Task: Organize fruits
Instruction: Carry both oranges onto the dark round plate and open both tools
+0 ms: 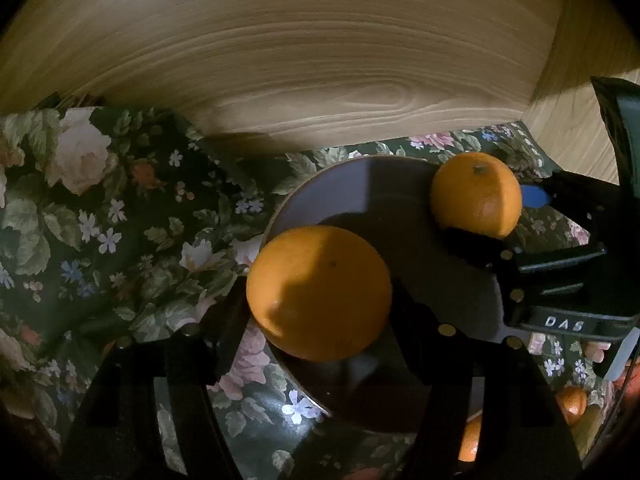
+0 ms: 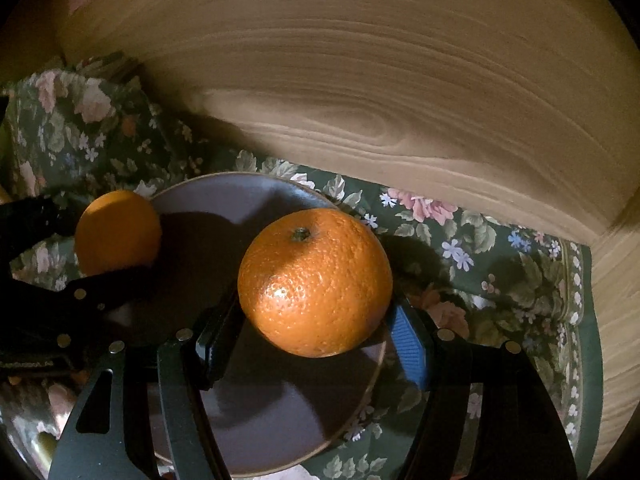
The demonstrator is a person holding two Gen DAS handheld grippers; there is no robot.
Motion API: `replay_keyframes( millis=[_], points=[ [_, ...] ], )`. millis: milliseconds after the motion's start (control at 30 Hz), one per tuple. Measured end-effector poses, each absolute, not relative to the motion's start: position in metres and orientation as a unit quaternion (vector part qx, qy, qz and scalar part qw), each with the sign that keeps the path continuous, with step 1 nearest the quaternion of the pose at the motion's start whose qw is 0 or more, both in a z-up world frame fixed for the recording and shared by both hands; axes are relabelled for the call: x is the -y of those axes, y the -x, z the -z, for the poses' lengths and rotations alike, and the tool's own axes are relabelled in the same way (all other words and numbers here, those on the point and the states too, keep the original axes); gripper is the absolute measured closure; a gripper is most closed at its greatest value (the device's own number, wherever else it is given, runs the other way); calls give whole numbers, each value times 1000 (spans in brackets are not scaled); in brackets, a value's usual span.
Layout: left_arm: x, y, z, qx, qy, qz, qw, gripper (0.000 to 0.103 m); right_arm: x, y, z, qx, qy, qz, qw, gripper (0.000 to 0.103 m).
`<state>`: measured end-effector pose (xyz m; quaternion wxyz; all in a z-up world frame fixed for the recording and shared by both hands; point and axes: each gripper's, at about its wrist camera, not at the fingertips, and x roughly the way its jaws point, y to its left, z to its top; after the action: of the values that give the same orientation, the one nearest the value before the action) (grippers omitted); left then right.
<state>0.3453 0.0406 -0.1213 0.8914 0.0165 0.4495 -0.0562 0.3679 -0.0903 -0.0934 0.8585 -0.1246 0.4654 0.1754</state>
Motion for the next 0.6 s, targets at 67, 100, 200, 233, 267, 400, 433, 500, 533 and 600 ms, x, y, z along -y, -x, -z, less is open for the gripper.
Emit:
replay_keyframes(
  millis=[67,100,200,233,267,400,433,500,533,600],
  points=[
    [-38,-345,121,-450,-18,58,891,35,88,-366,94,-466,132,-175,857,36],
    [-37,-346,120,-448,-16,62,892,34,87,-366,94,-466,134,-175,857,36],
    [-40,-342,112,-439,-8,63,896,29,85,-367,95,-471,133,-179,854,36],
    [-41,-340,109,-434,-6,61,899,27,85,-367,93,-470,125,-184,854,36],
    [-42,-338,105,-429,-5,59,901,25,86,-367,91,-469,119,-186,855,36],
    [-47,-329,93,-415,-1,51,908,22,88,-358,71,-443,119,-182,870,28],
    [-49,-326,90,-412,0,47,910,21,89,-355,65,-436,119,-182,873,27],
    [-51,-316,84,-404,1,40,914,21,91,-347,53,-423,118,-181,880,27],
    [-51,-312,83,-402,1,39,915,21,92,-342,47,-417,117,-180,884,27],
    [-51,-301,79,-397,-3,36,917,21,94,-333,37,-405,114,-179,890,27]
  ],
)
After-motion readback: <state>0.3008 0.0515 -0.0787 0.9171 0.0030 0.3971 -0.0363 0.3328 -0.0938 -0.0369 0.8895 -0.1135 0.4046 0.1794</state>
